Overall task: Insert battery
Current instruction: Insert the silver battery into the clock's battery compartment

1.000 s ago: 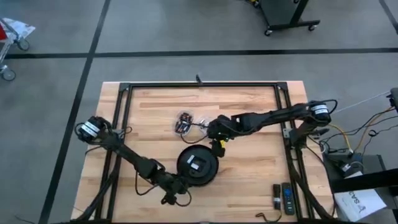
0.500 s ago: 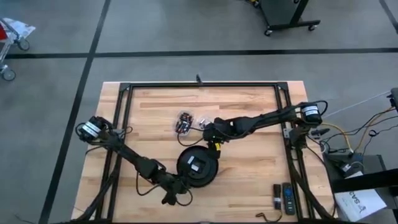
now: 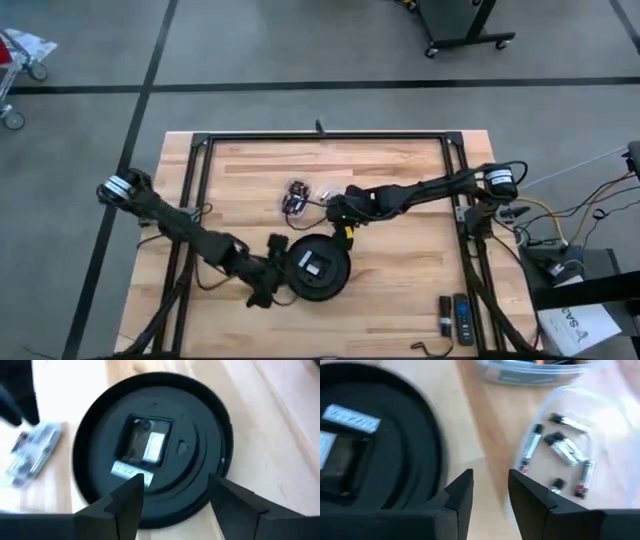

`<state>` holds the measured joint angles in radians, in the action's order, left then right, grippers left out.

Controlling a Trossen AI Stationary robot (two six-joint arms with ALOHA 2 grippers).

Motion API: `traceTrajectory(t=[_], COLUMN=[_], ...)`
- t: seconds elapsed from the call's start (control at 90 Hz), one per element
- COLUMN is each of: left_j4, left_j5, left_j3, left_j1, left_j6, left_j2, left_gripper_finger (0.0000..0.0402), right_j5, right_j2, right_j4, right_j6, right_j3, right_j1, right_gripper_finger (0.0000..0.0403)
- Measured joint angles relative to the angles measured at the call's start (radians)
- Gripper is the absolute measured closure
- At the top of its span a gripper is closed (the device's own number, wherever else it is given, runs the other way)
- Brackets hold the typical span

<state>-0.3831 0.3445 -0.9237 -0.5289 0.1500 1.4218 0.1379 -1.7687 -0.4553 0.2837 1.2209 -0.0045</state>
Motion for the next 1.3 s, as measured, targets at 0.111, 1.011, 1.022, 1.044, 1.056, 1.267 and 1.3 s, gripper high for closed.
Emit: traceTrajectory(t=[0.111,1.011,1.022,1.044,1.056,1.267,1.3], left_j4=[0.0,0.263,0.258,0.249,0.245,0.198,0.175], left_j5=[0.015,-0.044,-0.056,-0.081,-0.091,-0.264,-0.266], left_j3=[0.067,0.216,0.212,0.205,0.201,0.124,0.105], left_j1=[0.004,0.622,0.631,0.651,0.66,0.769,0.77], left_j6=[0.063,-0.417,-0.431,-0.457,-0.469,-0.647,-0.68], left_j2=[-0.066,-0.126,-0.126,-0.123,-0.119,0.009,0.041], left_gripper_finger=[0.0211,0.0287,0.0288,0.0289,0.029,0.0303,0.0303], right_j5=[0.002,-0.011,-0.011,-0.011,-0.01,0.014,0.022], right_j2=[0.0,-0.003,-0.003,-0.003,-0.003,-0.001,0.003], right_j4=[-0.003,0.144,0.145,0.146,0.147,0.149,0.146], right_j6=[0.015,0.04,0.039,0.038,0.038,0.04,0.036], right_j3=[0.0,0.0,0.0,0.0,0.0,0.0,0.0], right_j1=[-0.034,0.004,0.007,0.013,0.015,0.053,0.058], right_gripper_finger=[0.0314,0.0353,0.0352,0.0351,0.035,0.0339,0.0339])
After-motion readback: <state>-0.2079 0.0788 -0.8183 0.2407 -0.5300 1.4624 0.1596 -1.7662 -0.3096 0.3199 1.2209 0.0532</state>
